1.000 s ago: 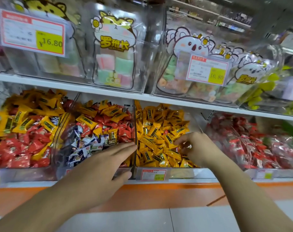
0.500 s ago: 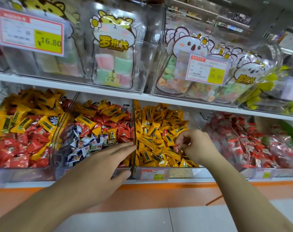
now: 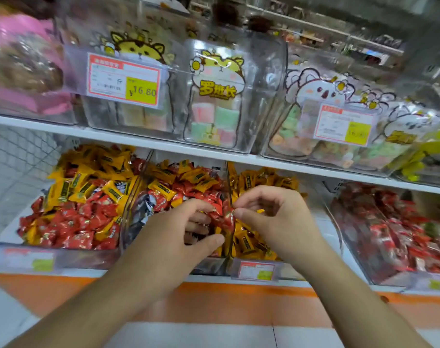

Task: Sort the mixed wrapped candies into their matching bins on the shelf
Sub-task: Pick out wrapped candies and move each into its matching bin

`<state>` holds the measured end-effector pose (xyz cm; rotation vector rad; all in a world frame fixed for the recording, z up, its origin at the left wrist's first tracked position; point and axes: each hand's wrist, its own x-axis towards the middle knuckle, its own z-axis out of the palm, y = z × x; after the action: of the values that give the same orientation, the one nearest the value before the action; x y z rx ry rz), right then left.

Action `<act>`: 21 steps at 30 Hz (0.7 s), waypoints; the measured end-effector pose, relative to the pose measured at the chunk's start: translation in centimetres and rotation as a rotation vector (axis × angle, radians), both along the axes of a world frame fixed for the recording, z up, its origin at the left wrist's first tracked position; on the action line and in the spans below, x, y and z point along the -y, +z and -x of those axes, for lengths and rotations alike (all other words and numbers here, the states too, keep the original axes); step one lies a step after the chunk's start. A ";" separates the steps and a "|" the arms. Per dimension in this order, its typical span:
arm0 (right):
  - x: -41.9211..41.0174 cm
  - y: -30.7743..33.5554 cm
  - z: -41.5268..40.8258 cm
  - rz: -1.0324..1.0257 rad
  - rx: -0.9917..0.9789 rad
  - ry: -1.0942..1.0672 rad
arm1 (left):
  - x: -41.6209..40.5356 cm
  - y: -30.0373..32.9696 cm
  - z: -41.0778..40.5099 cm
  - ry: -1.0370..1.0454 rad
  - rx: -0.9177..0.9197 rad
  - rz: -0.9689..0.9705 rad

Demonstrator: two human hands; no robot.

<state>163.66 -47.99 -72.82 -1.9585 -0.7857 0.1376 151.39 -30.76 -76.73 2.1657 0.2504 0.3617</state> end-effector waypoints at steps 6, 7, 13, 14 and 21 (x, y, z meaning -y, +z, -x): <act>-4.7 -0.2 3.2 -0.095 -0.029 0.083 | -2.4 1.7 1.7 0.086 0.043 0.102; -5.2 -0.3 3.4 -0.100 -0.037 0.097 | -2.8 1.8 2.0 0.091 0.040 0.106; -6.0 -0.9 3.4 -0.039 -0.105 0.099 | -6.7 2.5 2.7 0.255 -0.044 -0.154; -5.7 -1.0 3.0 -0.023 -0.092 0.079 | -7.6 2.7 2.7 0.297 -0.069 -0.214; -0.2 -3.2 -4.6 0.088 0.054 -0.255 | -8.8 2.5 2.5 0.307 -0.237 -0.475</act>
<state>168.29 -47.74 -76.02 -2.1350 -0.5664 -0.0340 148.94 -21.92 -74.21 2.6470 0.6943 0.3624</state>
